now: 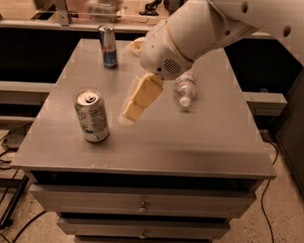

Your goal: Pick 7up can

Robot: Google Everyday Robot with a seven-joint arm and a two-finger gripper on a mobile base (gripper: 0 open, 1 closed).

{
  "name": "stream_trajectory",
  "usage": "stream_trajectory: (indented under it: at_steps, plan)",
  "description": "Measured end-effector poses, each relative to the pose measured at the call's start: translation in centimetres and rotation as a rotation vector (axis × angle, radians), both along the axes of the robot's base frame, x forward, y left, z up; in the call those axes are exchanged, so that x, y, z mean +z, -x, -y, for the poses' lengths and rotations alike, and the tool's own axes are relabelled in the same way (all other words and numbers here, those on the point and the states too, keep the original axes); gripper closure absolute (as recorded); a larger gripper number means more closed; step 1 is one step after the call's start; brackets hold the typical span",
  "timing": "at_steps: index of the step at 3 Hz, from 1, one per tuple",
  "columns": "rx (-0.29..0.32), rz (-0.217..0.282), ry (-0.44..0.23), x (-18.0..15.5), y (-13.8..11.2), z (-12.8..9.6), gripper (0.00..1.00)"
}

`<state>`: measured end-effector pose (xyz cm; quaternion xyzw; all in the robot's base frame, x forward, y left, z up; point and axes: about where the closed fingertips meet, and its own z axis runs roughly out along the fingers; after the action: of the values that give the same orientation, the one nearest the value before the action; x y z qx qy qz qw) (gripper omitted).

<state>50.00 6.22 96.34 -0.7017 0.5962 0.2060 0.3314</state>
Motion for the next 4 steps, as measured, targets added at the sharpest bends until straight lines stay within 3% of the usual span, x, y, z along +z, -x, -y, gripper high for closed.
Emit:
stream_trajectory:
  at_steps: [1,2,3,4]
  plan:
    - [0.082,-0.042,-0.014,-2.1,-0.4,-3.9,0.00]
    - [0.165,-0.122,-0.011,-5.8,0.2,-7.9,0.00]
    - [0.191,-0.154,-0.009,-7.2,0.6,-9.1,0.00]
    - [0.207,-0.162,-0.016,-7.6,0.9,-9.8,0.19]
